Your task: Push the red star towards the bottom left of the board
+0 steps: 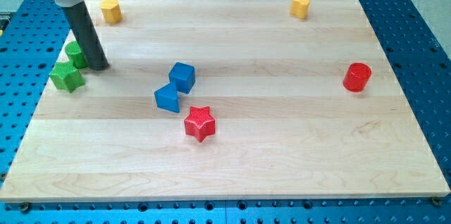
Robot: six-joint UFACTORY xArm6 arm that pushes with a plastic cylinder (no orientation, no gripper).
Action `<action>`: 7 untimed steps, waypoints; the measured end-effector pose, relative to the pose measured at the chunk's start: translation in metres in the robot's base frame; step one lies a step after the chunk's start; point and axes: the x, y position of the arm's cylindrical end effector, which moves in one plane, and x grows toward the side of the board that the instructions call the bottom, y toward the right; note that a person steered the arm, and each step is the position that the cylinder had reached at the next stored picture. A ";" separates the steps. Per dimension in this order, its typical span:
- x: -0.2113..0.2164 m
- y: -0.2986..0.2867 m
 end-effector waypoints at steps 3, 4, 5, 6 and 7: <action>-0.008 0.201; 0.049 0.240; 0.116 0.237; 0.140 0.199; 0.140 0.116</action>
